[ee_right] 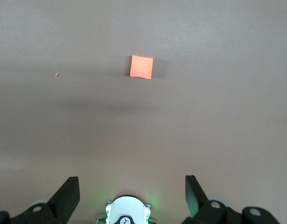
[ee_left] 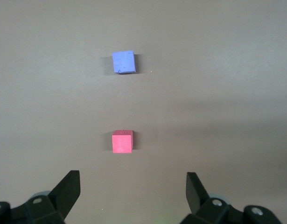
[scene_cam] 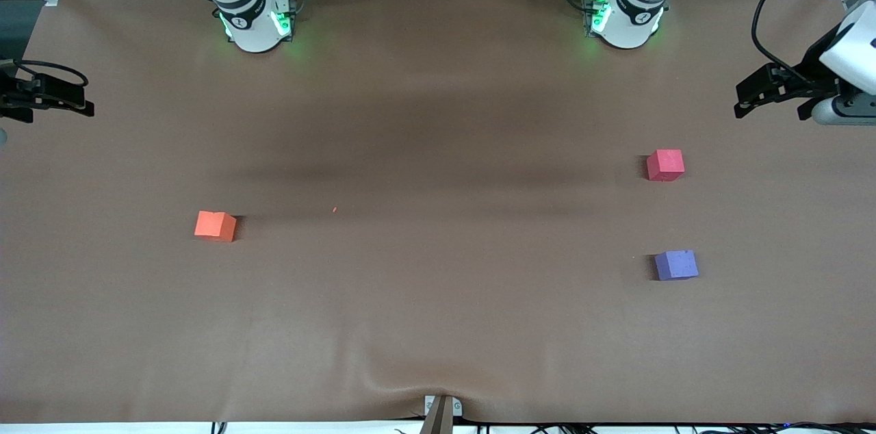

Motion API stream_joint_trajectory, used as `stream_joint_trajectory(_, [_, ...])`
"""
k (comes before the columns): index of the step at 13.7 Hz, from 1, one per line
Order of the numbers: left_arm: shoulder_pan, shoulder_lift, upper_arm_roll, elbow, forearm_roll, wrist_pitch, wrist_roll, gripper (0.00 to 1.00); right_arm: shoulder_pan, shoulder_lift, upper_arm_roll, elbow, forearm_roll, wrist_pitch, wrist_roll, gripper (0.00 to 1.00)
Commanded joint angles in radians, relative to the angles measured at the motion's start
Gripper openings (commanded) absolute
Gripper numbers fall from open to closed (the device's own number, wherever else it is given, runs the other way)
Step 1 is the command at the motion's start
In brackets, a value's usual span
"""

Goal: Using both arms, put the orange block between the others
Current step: 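Reach the right gripper toward the orange cube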

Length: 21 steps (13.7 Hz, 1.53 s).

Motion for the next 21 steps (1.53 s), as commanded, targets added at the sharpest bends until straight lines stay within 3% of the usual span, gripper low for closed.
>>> stream_joint_trajectory(1, [0.003, 0.008, 0.001, 0.027, 0.018, -0.021, 0.006, 1.00, 0.009, -0.002, 0.004, 0.007, -0.012, -0.006, 0.003, 1.00])
stream_joint_trajectory(14, [0.020, 0.017, 0.002, 0.036, 0.020, -0.026, -0.011, 1.00, 0.011, 0.024, 0.001, -0.005, -0.017, 0.046, 0.003, 1.00])
stream_joint_trajectory(21, [0.026, 0.021, 0.002, 0.035, 0.044, -0.004, -0.009, 1.00, 0.017, 0.143, 0.003, -0.031, -0.012, 0.124, -0.002, 1.00])
